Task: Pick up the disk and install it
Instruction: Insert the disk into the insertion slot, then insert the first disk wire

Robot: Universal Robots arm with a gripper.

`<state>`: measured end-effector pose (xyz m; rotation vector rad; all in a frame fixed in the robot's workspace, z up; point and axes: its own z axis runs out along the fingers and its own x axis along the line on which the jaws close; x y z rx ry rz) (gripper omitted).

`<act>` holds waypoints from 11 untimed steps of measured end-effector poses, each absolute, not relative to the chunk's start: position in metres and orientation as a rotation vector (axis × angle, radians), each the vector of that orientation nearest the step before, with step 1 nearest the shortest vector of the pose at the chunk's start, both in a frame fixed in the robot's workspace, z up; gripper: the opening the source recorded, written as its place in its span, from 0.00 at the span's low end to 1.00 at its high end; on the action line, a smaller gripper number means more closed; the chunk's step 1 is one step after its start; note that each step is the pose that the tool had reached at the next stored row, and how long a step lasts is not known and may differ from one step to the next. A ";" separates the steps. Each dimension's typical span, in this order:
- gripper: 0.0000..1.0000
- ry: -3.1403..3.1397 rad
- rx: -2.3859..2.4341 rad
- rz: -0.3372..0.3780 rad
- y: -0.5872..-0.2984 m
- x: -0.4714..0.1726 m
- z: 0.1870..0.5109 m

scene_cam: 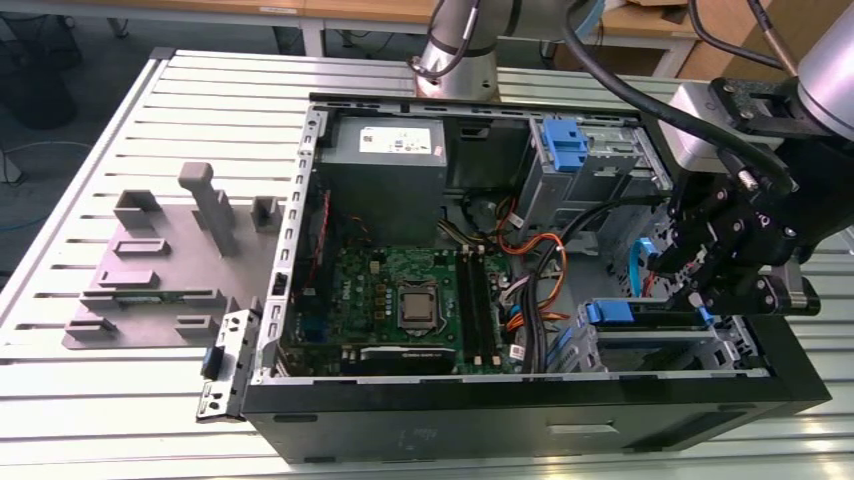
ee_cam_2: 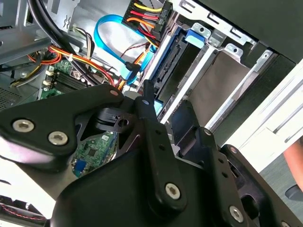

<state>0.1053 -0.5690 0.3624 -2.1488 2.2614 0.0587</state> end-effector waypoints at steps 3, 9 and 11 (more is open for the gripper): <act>0.42 2.259 -2.147 0.054 -0.569 0.105 0.361; 0.42 2.258 -2.146 0.051 -0.569 0.105 0.361; 0.42 2.258 -2.145 0.051 -0.569 0.105 0.362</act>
